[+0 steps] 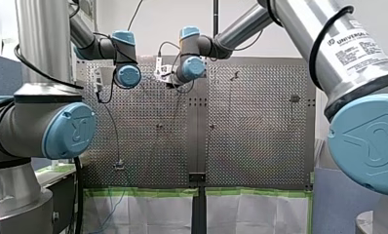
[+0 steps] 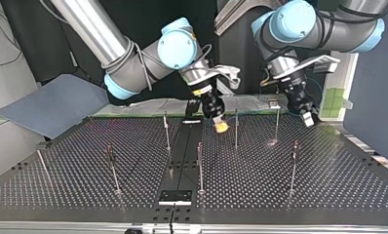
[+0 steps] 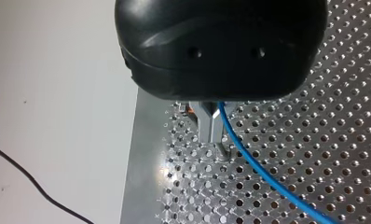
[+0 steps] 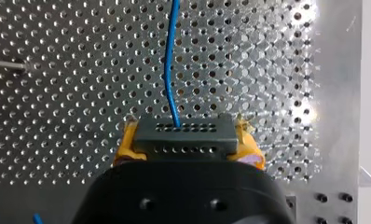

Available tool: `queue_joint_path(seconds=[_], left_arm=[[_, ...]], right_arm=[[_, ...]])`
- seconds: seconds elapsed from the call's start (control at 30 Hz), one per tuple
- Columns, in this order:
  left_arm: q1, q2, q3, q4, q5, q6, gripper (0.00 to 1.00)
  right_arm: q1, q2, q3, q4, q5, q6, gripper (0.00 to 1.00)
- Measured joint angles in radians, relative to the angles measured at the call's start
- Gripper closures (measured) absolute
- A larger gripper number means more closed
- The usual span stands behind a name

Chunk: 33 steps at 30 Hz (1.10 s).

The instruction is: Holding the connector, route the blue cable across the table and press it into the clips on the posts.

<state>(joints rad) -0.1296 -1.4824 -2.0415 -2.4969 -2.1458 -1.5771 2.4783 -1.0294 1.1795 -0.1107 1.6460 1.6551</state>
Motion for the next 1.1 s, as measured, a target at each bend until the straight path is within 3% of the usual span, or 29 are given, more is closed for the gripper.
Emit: queue_joint_path(seconds=[0.43,0.8,1.1], left_arm=[[0.039,-0.023,0.042,-0.009,0.034,-0.017,1.00],[0.061,-0.078,0.120,-0.027,0.047,-0.023,1.00],[0.091,-0.096,0.130,-0.027,0.049,-0.019,1.00]], right_arm=[[-0.001,0.010,-0.136,0.066,-0.008,0.005,1.00],[-0.003,0.067,-0.251,0.086,-0.031,0.026,1.00],[0.001,0.122,-0.282,0.096,-0.031,0.034,1.00]])
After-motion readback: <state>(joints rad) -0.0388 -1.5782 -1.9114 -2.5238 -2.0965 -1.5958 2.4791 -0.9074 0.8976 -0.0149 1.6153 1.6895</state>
